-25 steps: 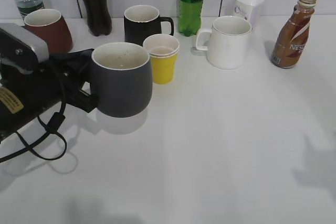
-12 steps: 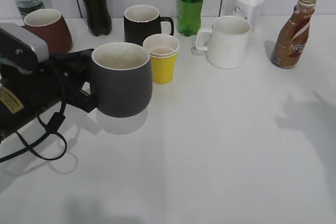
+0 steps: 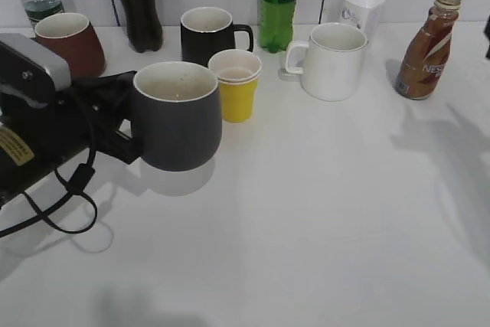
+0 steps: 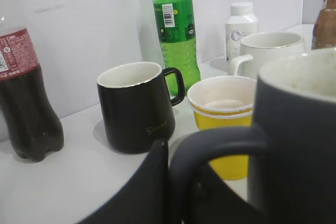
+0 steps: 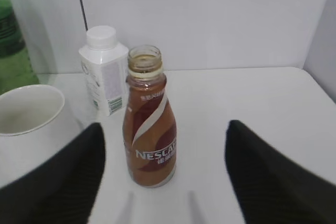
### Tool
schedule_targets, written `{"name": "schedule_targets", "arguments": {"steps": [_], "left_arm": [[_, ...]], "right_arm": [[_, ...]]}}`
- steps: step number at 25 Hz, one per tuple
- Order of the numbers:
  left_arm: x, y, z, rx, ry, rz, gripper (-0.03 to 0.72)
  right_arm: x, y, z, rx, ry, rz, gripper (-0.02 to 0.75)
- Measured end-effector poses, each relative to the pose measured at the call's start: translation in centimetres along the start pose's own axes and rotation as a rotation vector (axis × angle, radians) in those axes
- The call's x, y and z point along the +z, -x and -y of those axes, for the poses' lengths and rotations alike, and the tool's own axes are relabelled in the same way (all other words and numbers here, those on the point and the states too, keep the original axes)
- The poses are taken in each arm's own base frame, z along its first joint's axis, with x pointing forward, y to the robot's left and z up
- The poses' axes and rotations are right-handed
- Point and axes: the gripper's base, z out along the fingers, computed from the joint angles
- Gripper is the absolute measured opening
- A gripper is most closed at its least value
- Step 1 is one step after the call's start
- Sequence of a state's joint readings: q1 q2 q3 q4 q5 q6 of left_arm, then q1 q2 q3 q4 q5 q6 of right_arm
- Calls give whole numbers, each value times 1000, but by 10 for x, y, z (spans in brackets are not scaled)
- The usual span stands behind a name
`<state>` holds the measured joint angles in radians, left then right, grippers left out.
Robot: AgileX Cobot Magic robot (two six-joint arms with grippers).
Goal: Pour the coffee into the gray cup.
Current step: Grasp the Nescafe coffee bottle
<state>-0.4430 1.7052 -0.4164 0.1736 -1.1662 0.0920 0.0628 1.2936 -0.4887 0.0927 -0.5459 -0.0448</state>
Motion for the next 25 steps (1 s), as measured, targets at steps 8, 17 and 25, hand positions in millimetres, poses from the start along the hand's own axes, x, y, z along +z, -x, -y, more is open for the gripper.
{"name": "schedule_targets", "arguments": {"steps": [8, 17, 25], "left_arm": [[0, 0, 0, 0, 0, 0, 41], [0, 0, 0, 0, 0, 0, 41], [0, 0, 0, 0, 0, 0, 41]], "right_arm": [[40, -40, -4, -48, 40, 65, 657], [82, -93, -7, -28, 66, 16, 661], [130, -102, -8, -23, 64, 48, 663]]}}
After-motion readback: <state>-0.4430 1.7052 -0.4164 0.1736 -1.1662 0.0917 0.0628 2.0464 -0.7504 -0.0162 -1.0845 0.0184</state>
